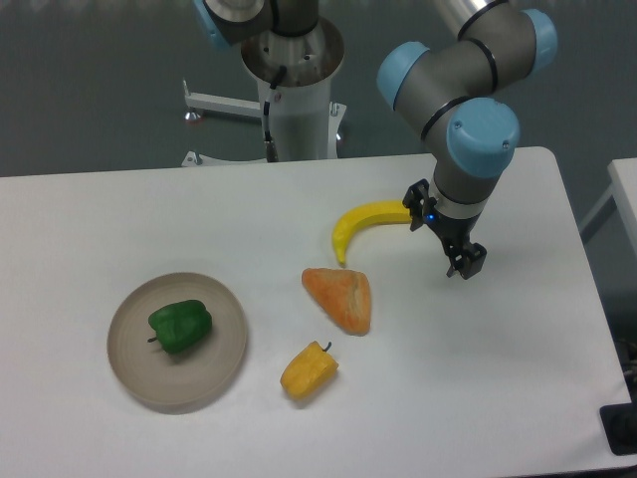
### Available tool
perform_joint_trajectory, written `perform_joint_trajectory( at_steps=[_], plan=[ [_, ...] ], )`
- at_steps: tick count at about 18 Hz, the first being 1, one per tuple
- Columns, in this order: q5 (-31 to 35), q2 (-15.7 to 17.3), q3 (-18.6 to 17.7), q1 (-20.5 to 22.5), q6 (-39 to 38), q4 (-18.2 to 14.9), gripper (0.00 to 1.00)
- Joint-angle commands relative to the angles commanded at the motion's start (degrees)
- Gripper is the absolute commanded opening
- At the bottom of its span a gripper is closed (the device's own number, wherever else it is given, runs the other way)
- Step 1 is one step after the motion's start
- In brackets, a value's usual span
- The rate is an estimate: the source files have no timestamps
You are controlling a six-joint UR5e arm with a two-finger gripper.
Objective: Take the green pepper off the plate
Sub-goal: 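Move the gripper from beside the banana over to the plate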
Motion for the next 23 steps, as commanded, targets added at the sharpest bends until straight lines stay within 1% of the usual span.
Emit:
perform_joint_trajectory(
  at_steps=[2, 6, 8, 10, 12, 16, 18, 19, 21, 23],
  plan=[
    [-0.17, 0.00, 0.00, -0.09, -0.44, 0.00, 1.00],
    [-0.62, -1.05, 0.00, -0.53, -1.40, 0.00, 1.00],
    [-0.70, -0.97, 0.00, -1.05, -2.80, 0.00, 1.00],
    [-0.62, -0.88, 0.09, -2.63, -5.35, 0.09, 1.00],
    [-0.53, -0.88, 0.26, -4.91, -9.12, 0.09, 1.00],
    [-1.58, -0.62, 0.09, -10.27, -13.87, 0.44, 1.00],
    [-2.37, -0.79, 0.09, -12.82, -18.00, 0.53, 1.00],
    [-2.37, -1.05, 0.00, -14.83, -20.19, 0.88, 1.00],
    [-2.55, -1.75, 0.09, -18.36, -23.54, 2.45, 1.00],
    [-2.98, -2.81, 0.09, -21.08, -28.36, 5.17, 1.00]
  ],
)
